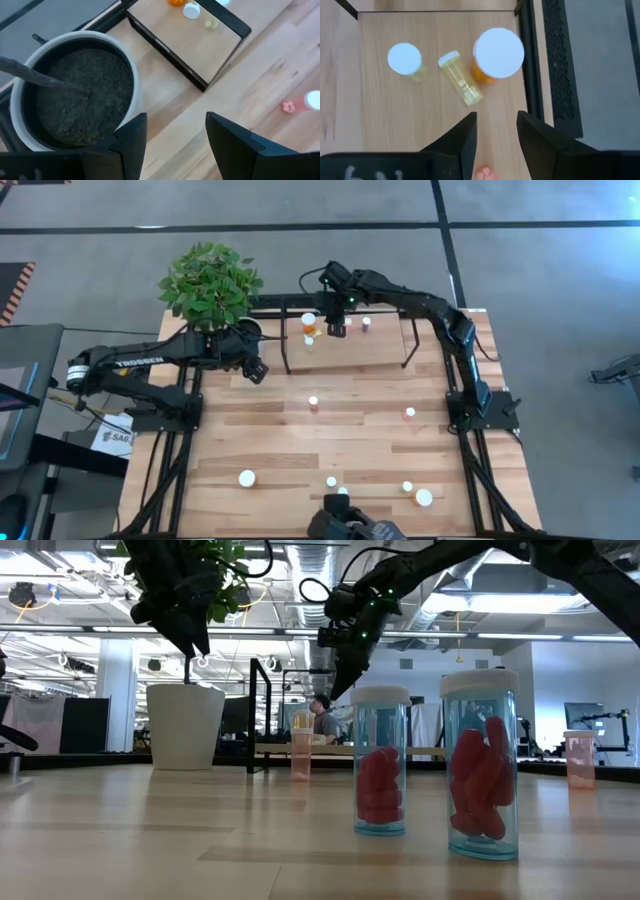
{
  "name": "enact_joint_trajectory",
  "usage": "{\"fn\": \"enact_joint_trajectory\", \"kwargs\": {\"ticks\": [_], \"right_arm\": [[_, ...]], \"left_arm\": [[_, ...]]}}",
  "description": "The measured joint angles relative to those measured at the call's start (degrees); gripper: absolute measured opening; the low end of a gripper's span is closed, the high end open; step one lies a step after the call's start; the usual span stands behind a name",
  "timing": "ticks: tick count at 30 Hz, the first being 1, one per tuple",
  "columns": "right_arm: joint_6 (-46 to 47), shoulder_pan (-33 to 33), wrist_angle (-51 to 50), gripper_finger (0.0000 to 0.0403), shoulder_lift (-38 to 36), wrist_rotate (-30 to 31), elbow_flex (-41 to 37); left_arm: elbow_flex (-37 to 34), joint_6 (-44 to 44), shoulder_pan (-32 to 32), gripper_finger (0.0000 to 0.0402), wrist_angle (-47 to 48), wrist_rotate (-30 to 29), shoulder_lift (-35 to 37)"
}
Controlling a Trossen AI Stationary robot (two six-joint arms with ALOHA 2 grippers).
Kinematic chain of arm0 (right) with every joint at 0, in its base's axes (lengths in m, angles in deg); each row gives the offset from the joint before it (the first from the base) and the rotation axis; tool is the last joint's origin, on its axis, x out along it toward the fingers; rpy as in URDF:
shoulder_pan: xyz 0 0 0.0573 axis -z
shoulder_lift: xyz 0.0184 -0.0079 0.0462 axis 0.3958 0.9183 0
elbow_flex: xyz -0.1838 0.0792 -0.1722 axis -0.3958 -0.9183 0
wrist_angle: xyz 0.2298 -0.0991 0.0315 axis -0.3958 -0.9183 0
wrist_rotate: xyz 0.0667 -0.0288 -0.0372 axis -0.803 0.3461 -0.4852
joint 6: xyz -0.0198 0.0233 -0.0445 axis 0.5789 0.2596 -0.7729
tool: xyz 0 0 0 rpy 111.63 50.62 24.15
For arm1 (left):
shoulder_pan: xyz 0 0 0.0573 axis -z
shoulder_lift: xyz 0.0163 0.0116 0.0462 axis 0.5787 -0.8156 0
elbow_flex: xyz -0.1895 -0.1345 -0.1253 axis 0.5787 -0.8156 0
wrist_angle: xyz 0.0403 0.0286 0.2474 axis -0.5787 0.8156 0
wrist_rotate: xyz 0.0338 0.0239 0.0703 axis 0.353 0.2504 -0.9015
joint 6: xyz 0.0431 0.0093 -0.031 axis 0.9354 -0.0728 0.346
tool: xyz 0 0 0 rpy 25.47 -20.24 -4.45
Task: Pick and place medicine bottles onto shelf by color
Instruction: Remove the top yellow pill bottle from the shelf
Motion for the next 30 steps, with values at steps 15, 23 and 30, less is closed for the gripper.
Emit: {"fn": "enact_joint_trajectory", "kwargs": {"ticks": [15, 23, 30], "right_arm": [[8.25, -3.26, 3.73, 0.0213, 0.02, 2.16, 0.00], [6.63, -1.97, 4.42, 0.0253, 4.73, 0.24, 0.14], [5.26, -1.33, 0.41, 0.0251, 6.55, 1.61, 0.00]], "left_arm": [[0.00, -1.06, -0.77, 0.0190, -0.78, -0.52, -0.02], [0.01, -1.83, -0.77, 0.0190, -0.77, -0.67, -0.03], [0.02, -4.21, -0.78, 0.0190, -0.48, -0.62, -0.13]]}}
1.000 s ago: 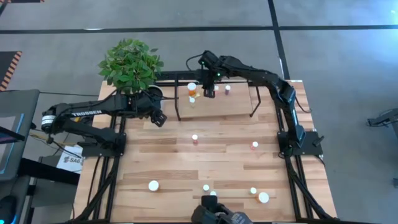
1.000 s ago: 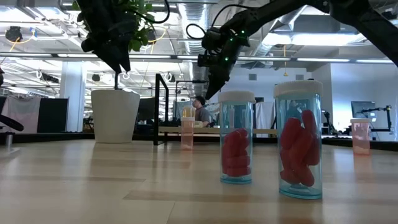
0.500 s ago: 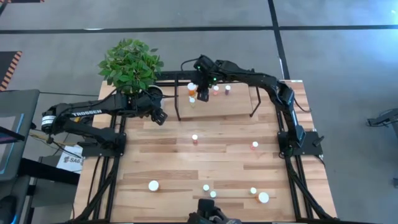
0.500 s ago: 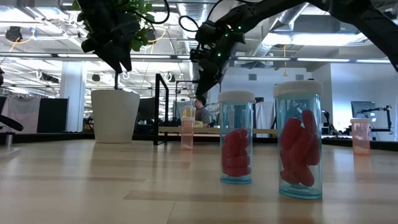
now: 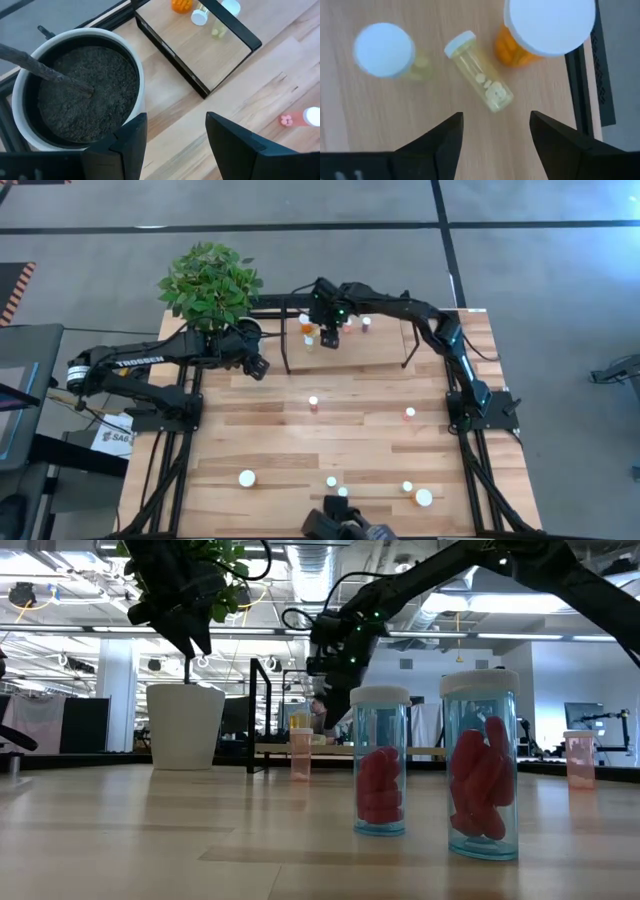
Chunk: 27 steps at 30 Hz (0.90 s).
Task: Pick and place medicine bottles onto shelf by color
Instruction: Remove the top yellow pill bottle from the shelf
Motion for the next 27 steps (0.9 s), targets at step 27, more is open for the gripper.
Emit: {"fn": "enact_joint_trajectory", "kwargs": {"ticks": [27], "right_arm": [[-5.22, 4.40, 3.84, 0.0249, 2.98, -15.12, -0.13]], "left_arm": [[0.02, 0.13, -1.17, 0.0190, -0.37, 0.04, -0.84]]}}
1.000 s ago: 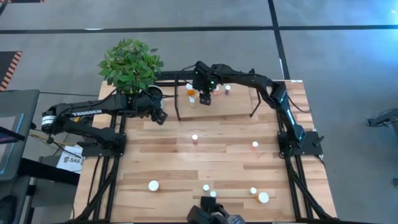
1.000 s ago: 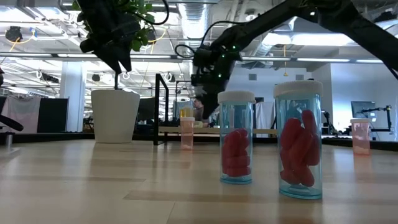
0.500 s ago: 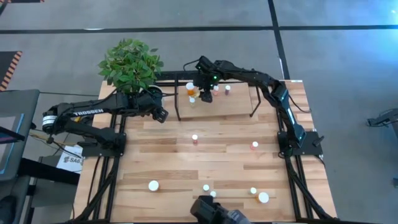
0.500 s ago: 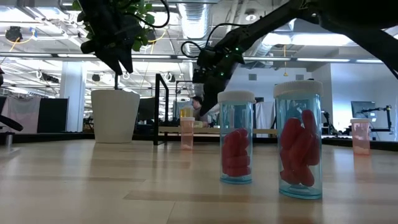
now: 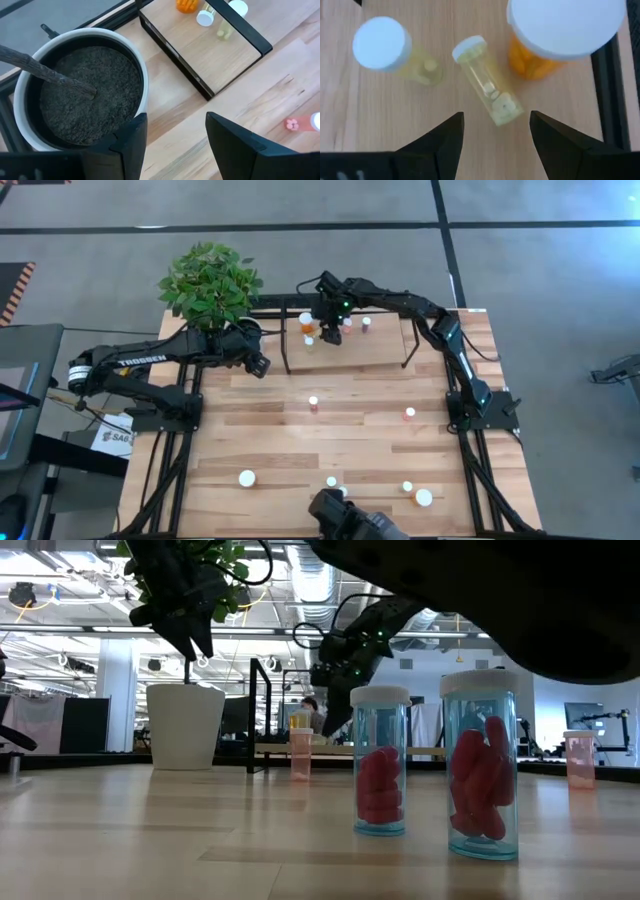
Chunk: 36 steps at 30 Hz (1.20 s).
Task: Pick and place medicine bottles onto shelf by color
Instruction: Remove the top yellow pill bottle from the shelf
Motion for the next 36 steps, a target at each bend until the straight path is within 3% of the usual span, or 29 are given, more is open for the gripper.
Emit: {"fn": "enact_joint_trajectory", "kwargs": {"ticks": [27, 36], "right_arm": [[2.88, -0.37, 2.12, 0.0248, 3.17, -1.42, 0.28], [3.20, -0.35, 0.99, 0.0206, 3.23, -0.77, 0.24]], "left_arm": [[0.00, -1.07, -0.11, 0.0190, 1.05, 1.16, 0.02], [0.00, -1.25, -0.11, 0.0190, 1.31, 1.14, 0.02]]}}
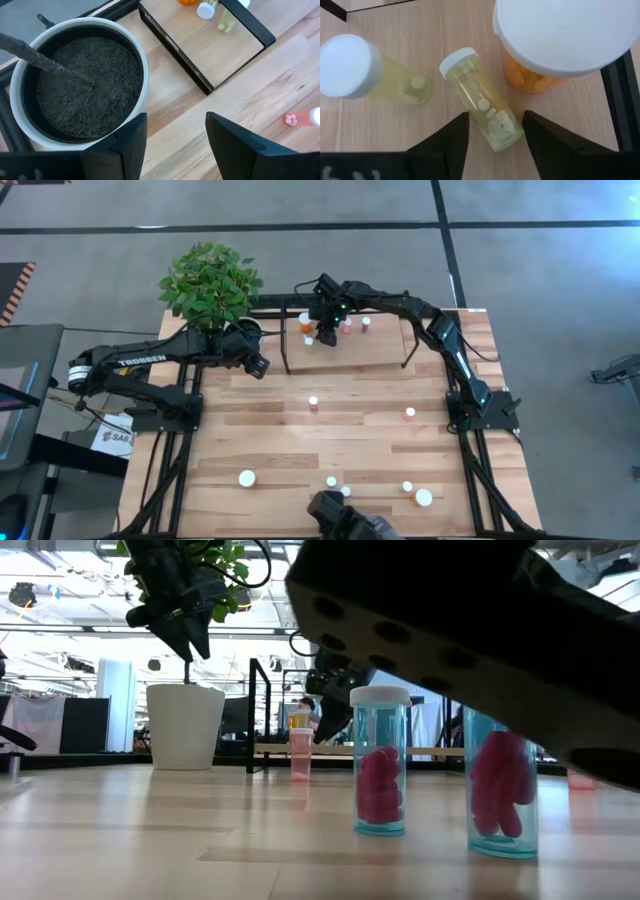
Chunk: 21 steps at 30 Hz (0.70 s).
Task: Pick and place medicine bottles onto shelf by color
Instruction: Remove the top yellow pill bottle from the shelf
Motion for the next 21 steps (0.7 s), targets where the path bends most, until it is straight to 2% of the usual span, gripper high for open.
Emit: {"fn": "enact_joint_trajectory", "kwargs": {"ticks": [10, 14, 21], "right_arm": [[-0.15, -0.08, -4.61, 0.0149, -1.18, 0.22, -0.21], [-0.59, 0.03, -8.22, 0.0141, -3.07, 0.33, -0.41], [-1.68, 0.12, -8.03, 0.0139, -5.45, 1.29, -0.24]], "left_arm": [[0.00, 0.00, 0.00, 0.0190, 0.00, -0.02, 0.00], [0.00, 0.00, 0.00, 0.0190, 0.00, -0.04, 0.00], [0.00, 0.00, 0.00, 0.0190, 0.01, -0.07, 0.00]]}}
